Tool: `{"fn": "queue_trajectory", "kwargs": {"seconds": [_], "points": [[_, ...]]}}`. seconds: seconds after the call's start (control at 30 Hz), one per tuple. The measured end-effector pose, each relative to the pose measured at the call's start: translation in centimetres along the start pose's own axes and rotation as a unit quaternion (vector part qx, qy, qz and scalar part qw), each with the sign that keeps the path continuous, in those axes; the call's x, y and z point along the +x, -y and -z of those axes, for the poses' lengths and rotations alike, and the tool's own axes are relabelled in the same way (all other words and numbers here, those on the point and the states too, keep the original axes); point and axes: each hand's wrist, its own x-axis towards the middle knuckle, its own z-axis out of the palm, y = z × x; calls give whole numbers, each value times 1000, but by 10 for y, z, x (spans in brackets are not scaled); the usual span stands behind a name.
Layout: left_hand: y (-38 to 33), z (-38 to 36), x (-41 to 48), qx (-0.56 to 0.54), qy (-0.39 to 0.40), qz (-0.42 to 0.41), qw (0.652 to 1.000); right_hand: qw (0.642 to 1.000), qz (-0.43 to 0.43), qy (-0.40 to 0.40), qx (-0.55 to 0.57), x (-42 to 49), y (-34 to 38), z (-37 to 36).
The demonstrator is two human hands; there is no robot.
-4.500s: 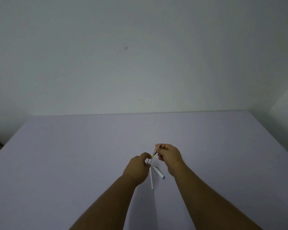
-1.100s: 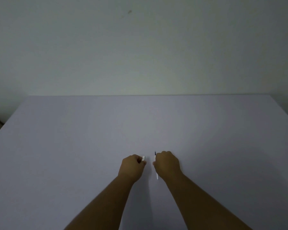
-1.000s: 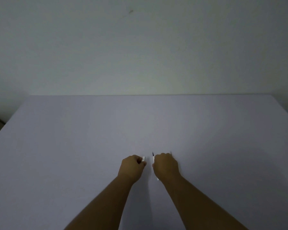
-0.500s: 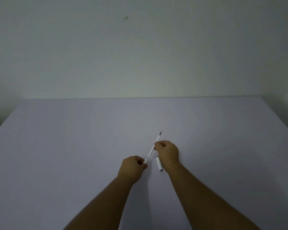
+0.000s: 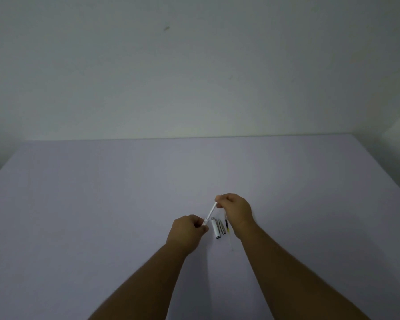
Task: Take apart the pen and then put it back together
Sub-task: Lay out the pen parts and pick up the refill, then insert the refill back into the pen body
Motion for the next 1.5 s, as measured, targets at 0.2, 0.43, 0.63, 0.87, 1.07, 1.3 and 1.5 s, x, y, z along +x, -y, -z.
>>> {"fn": "queue_trajectory", "kwargs": {"seconds": [0.2, 0.43, 0.63, 0.87, 1.07, 1.3, 1.5], "points": [[-4, -2, 4, 6, -2, 1, 1000, 997, -26, 71, -34, 2, -9, 3], [1, 4, 6, -1, -5, -4, 1000, 975, -21, 15, -222, 15, -21, 9], [8, 7, 5, -12, -2, -3, 1000, 883, -1, 36, -467, 12, -37, -3], [10, 8, 5, -13, 0, 2, 1000, 882, -21, 1, -470, 9, -36, -13], [5, 8, 2, -14, 6, -6, 1000, 975, -29, -63, -212, 12, -16, -8], [-4, 8, -4, -16, 14, -17, 1000, 994, -42, -72, 71, 11, 8, -2], [-10, 6, -9, -9, 12, -24, 1000, 993, -38, -41, 103, 1, 13, 0]]}}
